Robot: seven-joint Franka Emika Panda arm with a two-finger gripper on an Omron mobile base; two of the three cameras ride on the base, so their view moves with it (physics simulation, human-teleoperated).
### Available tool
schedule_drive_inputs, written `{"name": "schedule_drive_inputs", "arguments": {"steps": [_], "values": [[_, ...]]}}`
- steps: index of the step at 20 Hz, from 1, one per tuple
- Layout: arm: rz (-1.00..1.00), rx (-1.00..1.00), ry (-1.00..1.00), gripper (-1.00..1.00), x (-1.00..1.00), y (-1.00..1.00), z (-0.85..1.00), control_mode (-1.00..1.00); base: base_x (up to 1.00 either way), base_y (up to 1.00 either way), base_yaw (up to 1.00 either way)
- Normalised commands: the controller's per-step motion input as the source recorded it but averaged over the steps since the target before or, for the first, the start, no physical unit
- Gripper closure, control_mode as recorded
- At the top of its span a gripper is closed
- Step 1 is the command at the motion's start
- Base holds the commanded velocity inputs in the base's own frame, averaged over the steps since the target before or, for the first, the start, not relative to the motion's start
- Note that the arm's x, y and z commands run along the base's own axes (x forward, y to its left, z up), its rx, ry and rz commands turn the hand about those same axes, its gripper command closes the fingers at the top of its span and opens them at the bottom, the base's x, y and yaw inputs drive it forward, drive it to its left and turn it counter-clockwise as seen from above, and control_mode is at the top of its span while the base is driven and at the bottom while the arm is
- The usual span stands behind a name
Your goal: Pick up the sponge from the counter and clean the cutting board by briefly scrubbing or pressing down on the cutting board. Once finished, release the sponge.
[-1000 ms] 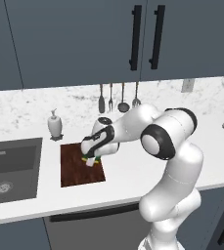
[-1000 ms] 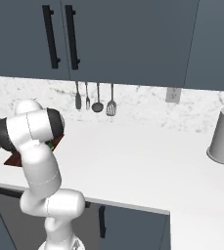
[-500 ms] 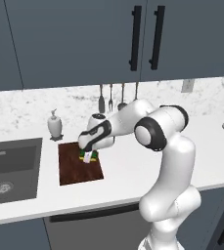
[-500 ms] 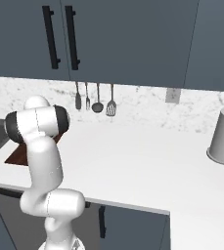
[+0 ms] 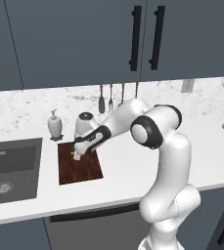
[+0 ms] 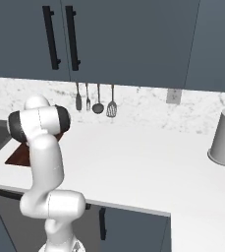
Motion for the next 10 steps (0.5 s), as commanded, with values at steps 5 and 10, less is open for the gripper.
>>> {"name": "schedule_drive_inputs", "arguments": {"steps": [5,10], "values": [[-0.09,0.07,-0.07,1.0,-0.32,-0.05,-1.0,-1.0,0.0,0.0,0.0],[-0.08,0.3,0.0,1.0,-0.32,0.0,-0.31,-1.0,0.0,0.0,0.0]]}}
